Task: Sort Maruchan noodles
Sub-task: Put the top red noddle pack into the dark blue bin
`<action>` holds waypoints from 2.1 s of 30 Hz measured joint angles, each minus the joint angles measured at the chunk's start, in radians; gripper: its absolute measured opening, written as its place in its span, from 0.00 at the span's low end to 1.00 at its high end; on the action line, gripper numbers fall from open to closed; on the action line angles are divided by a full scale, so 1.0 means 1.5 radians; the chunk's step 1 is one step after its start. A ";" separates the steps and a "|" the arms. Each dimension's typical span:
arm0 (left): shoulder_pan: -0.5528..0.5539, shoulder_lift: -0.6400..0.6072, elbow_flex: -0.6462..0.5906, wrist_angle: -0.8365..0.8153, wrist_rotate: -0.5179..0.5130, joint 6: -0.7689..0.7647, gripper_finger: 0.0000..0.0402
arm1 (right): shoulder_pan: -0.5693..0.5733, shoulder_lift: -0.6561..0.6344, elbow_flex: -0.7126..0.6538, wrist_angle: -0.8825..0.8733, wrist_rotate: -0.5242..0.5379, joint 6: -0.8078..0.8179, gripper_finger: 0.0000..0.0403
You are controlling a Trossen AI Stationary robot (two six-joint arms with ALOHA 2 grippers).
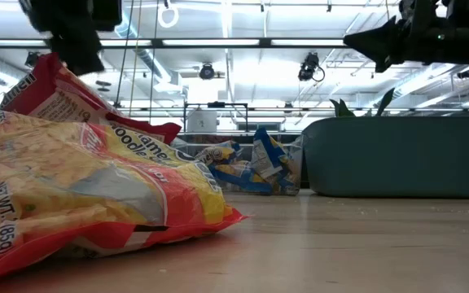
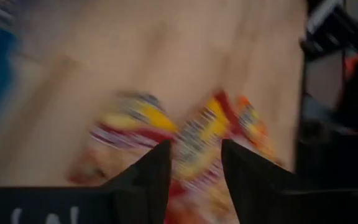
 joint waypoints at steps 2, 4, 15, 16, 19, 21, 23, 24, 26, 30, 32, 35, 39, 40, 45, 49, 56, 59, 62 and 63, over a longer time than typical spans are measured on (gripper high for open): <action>-0.045 0.045 0.044 -0.037 0.001 -0.032 0.33 | 0.000 -0.010 0.000 0.006 0.000 -0.009 0.03; -0.079 0.093 0.092 -0.088 -0.019 -0.039 0.29 | 0.000 -0.019 0.001 0.006 0.000 -0.032 0.03; -0.142 0.312 0.272 -0.275 -0.206 0.080 0.30 | -0.002 -0.024 0.001 0.054 -0.045 -0.105 0.02; -0.142 0.324 0.275 -0.274 -0.206 0.080 0.32 | -0.005 -0.024 0.001 0.054 -0.043 -0.107 0.02; -0.142 0.352 0.276 -0.290 -0.225 0.091 0.39 | -0.015 -0.023 0.001 0.053 -0.042 -0.107 0.02; -0.142 0.370 0.276 -0.312 -0.228 0.094 0.44 | -0.021 -0.021 0.001 0.053 -0.043 -0.101 0.02; -0.142 0.383 0.276 -0.322 -0.227 0.094 0.46 | -0.026 -0.017 0.001 0.053 -0.043 -0.092 0.02; -0.142 0.388 0.276 -0.327 -0.226 0.094 0.47 | -0.027 -0.013 0.001 0.053 -0.044 -0.090 0.02; -0.142 0.395 0.276 -0.327 -0.224 0.094 0.48 | -0.028 -0.007 0.001 0.052 -0.044 -0.086 0.02; -0.142 0.408 0.276 -0.327 -0.227 0.094 0.47 | -0.028 0.003 0.001 0.056 -0.045 -0.085 0.02; -0.142 0.413 0.276 -0.326 -0.228 0.104 0.45 | -0.028 0.004 0.001 0.056 -0.046 -0.085 0.02; -0.138 0.427 0.276 -0.320 -0.234 0.117 0.42 | -0.028 0.004 0.001 0.057 -0.043 -0.085 0.02; -0.124 0.443 0.275 -0.310 -0.237 0.129 0.36 | -0.028 0.004 0.001 0.059 -0.022 -0.085 0.02; -0.122 0.444 0.275 -0.307 -0.237 0.141 0.34 | -0.028 0.004 0.001 0.060 -0.015 -0.084 0.02; -0.102 0.443 0.275 -0.293 -0.220 0.184 0.22 | -0.028 0.004 0.001 0.058 -0.012 -0.074 0.02; -0.083 0.440 0.275 -0.289 -0.220 0.183 0.12 | -0.028 0.004 0.001 0.055 -0.010 -0.075 0.02; -0.043 0.440 0.303 -0.267 -0.160 0.205 0.02 | -0.028 0.004 0.001 0.054 -0.010 -0.079 0.02; -0.028 0.440 0.340 -0.271 -0.129 0.229 0.02 | -0.028 0.004 0.001 0.054 -0.010 -0.070 0.02; -0.016 0.440 0.389 -0.272 -0.125 0.263 0.02 | -0.028 0.004 0.001 0.048 -0.010 -0.050 0.02; -0.012 0.440 0.405 -0.272 -0.121 0.283 0.02 | -0.028 0.004 0.001 0.044 -0.010 -0.042 0.02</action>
